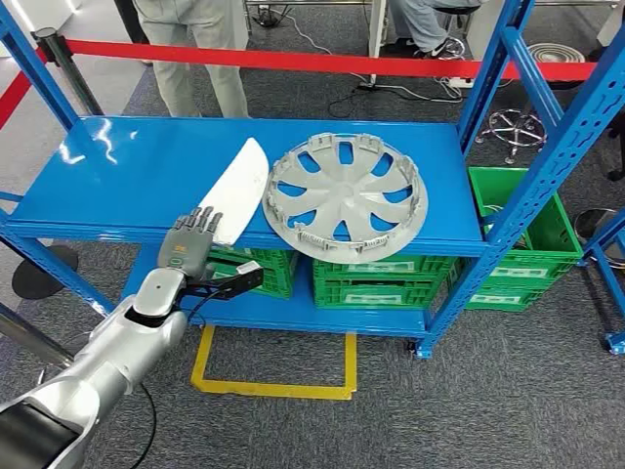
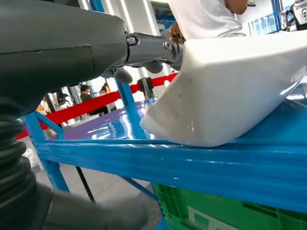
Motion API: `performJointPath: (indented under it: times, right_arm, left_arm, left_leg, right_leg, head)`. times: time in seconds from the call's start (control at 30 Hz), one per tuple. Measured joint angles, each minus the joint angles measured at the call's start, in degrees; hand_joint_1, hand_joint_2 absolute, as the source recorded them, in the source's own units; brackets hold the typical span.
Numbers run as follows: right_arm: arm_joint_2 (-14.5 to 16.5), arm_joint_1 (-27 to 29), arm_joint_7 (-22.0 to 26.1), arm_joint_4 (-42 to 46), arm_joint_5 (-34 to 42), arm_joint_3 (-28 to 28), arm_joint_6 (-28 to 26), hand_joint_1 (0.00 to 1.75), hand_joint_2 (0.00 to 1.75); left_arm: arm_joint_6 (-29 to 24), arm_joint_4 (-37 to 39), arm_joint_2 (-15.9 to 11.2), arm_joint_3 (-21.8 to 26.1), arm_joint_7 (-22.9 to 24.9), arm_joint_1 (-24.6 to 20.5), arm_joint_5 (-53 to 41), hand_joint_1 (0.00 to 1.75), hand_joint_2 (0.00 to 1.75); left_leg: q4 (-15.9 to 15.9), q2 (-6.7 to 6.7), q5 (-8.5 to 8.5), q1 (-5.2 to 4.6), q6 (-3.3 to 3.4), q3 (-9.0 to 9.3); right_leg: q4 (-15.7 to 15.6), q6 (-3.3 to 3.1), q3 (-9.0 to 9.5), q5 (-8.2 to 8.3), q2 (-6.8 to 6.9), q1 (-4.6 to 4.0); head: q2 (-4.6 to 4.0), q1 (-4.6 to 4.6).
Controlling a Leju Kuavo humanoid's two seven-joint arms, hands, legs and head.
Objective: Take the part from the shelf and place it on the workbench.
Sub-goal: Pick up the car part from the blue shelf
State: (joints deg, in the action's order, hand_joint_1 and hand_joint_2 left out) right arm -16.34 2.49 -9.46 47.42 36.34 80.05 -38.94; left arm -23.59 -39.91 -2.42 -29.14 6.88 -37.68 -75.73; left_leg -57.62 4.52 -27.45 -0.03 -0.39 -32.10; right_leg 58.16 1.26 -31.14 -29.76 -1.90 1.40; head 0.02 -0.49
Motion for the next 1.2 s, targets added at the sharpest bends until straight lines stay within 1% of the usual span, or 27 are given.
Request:
performJointPath:
  times: [0.07,0.23,0.37,0.6,0.87,1.2]
  right_arm:
    - [-0.07,0.04,0.16,0.07,0.13,-0.19,0.04,0.0,0.0]
    - [-0.14,0.07,1.75,0.08,1.61,-0.69,0.33,0.0,0.0]
    - [-0.14,-0.03,3.73,-0.62,2.96,-0.98,0.63,0.0,0.0]
    - [-0.12,-0.22,5.26,-1.95,3.67,-1.14,0.64,0.0,0.0]
    - [-0.12,-0.39,5.69,-2.61,4.24,-1.11,0.4,0.0,0.0]
    - [-0.12,-0.79,5.97,-2.61,5.83,-0.05,0.23,0.0,0.0]
  left_arm:
    - [0.01,0.11,0.01,0.0,0.0,0.01,-0.01,1.63,1.75]
    - [0.0,0.53,-0.01,0.0,0.0,0.04,-0.05,1.75,1.75]
    - [-0.46,0.77,-0.1,-0.02,-0.04,-0.01,-0.1,1.69,1.75]
    - [-0.75,0.79,-0.49,-0.04,0.05,-0.65,-1.11,1.74,1.75]
    - [-1.42,0.68,-1.27,0.05,0.33,-1.02,-1.38,1.75,1.75]
    - [-5.02,-2.27,-1.5,-0.32,-1.63,-1.2,-4.08,1.75,1.75]
  left_leg:
    - [0.0,0.0,0.0,0.0,0.0,0.0]
    - [0.0,0.0,0.0,0.0,0.0,0.0]
    - [0.0,0.0,0.0,0.0,0.0,0.0]
    - [0.0,-0.01,0.0,0.0,0.0,0.01]
    - [0.0,-0.01,0.0,0.01,0.0,0.01]
    - [0.0,-0.01,0.0,0.0,0.0,-0.02]
  right_leg:
    - [0.0,0.0,0.0,0.0,0.0,0.0]
    - [0.0,0.0,0.0,0.0,0.0,0.0]
    - [0.0,0.0,-0.01,0.0,0.0,0.0]
    - [0.0,0.0,0.0,0.0,-0.01,0.0]
    - [0.0,0.0,-0.01,0.0,-0.01,-0.01]
    - [0.0,0.0,-0.03,0.0,0.0,0.0]
  head:
    - [0.0,0.0]
    - [0.0,-0.01]
    - [0.0,-0.01]
    - [0.0,-0.01]
    - [0.0,-0.01]
    - [0.0,0.0]
